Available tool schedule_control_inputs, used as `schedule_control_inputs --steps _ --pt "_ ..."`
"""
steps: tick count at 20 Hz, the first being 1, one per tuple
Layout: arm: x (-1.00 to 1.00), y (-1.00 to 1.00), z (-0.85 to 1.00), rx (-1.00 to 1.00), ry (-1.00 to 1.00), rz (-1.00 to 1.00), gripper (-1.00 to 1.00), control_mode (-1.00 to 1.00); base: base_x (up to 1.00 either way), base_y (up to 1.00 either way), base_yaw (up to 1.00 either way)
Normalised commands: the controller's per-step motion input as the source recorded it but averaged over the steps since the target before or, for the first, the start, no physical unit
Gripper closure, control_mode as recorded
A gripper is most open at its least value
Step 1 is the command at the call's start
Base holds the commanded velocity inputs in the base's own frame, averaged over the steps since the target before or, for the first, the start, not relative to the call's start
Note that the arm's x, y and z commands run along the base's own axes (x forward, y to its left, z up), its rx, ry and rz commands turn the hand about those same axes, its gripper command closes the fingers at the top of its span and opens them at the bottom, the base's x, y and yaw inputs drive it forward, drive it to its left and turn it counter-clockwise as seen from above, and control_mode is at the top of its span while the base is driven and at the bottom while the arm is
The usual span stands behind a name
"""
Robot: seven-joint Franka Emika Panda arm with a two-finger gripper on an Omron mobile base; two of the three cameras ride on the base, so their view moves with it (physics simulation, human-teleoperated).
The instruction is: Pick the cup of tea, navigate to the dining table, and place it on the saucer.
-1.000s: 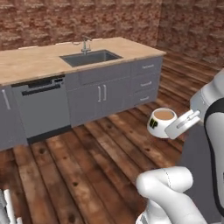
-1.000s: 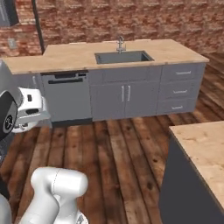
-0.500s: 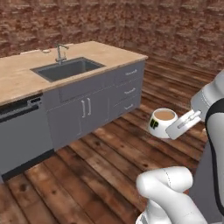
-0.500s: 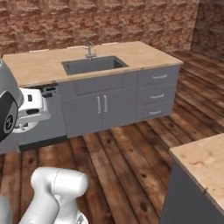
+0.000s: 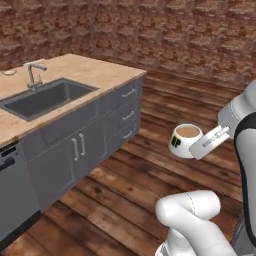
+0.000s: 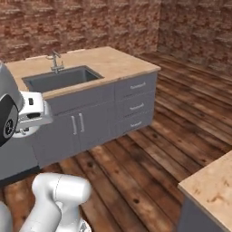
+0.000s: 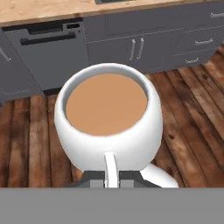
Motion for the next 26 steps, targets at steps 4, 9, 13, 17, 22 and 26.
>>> schedule_control_inputs --steps 4,9,13,17,22,26 --pt "0.0 0.0 0.0 0.0 0.0 0.0 1.0 1.0 1.0 0.16 -0.4" --pt "0.0 0.0 0.0 0.0 0.0 0.0 1.0 1.0 1.0 0.14 -0.37" --pt "0.0 0.0 0.0 0.0 0.0 0.0 1.0 1.0 1.0 0.09 -0.29" --pt "0.0 0.0 0.0 0.0 0.0 0.0 1.0 1.0 1.0 0.06 -0.24" --pt "0.0 0.0 0.0 0.0 0.0 0.0 1.0 1.0 1.0 0.01 -0.15" --pt "0.0 0.0 0.0 0.0 0.0 0.0 1.0 1.0 1.0 0.0 -0.06"
